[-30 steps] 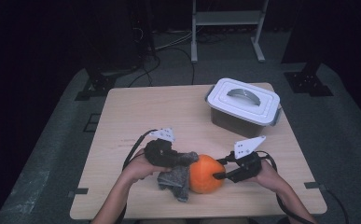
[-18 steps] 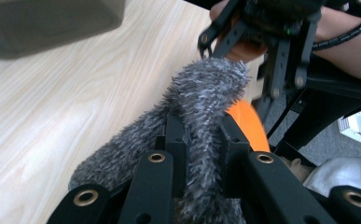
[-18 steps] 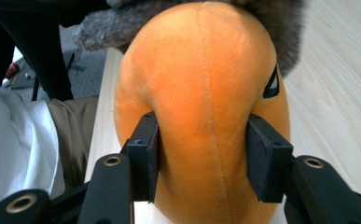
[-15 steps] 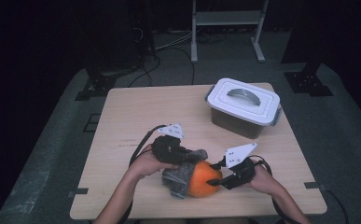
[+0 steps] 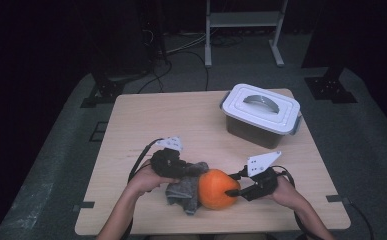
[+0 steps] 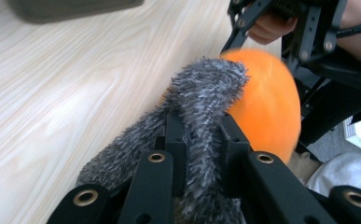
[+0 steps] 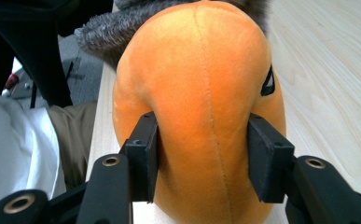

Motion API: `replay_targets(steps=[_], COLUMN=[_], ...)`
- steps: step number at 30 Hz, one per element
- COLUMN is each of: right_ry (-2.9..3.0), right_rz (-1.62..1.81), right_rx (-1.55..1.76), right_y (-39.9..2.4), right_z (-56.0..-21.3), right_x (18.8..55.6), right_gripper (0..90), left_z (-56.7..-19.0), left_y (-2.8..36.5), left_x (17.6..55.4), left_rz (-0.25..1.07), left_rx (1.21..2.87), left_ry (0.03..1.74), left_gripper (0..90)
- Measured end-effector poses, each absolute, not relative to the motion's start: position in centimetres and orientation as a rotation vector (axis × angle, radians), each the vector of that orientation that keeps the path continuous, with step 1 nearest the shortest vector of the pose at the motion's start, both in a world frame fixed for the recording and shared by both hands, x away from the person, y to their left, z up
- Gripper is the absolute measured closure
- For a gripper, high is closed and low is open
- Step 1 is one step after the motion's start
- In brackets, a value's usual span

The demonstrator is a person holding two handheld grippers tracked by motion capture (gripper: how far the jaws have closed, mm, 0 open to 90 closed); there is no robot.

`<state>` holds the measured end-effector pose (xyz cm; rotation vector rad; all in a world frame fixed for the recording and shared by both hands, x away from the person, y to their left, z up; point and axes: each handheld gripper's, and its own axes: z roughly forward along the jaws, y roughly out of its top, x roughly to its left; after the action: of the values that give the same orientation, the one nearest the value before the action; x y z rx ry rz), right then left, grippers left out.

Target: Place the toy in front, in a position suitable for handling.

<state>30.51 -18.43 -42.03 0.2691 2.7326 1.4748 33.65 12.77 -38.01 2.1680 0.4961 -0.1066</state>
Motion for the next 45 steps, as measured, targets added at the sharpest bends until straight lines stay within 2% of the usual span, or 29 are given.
replay_targets(steps=[14, 22, 29, 45], right_ry=[2.710, 2.702, 2.699, 2.699], right_rz=[1.498, 1.522, 1.522, 1.526], right_rx=[0.331, 0.346, 0.350, 0.410], right_y=[-18.6, -18.8, -18.8, -18.5], right_z=[-42.1, -42.3, -42.3, -42.2], right_x=[30.5, 30.5, 30.4, 30.4], right_gripper=[48.9, 48.8, 48.7, 48.8], left_z=[-36.5, -37.7, -41.2, -44.0], left_y=[23.2, 27.7, 28.5, 27.3], left_x=[31.8, 31.8, 32.1, 32.0], left_rz=[0.087, 0.187, 0.191, 0.147], left_rx=[2.085, 2.072, 2.047, 1.970], left_ry=[0.660, 0.804, 0.883, 0.890], left_gripper=[77.8, 77.7, 74.6, 52.9])
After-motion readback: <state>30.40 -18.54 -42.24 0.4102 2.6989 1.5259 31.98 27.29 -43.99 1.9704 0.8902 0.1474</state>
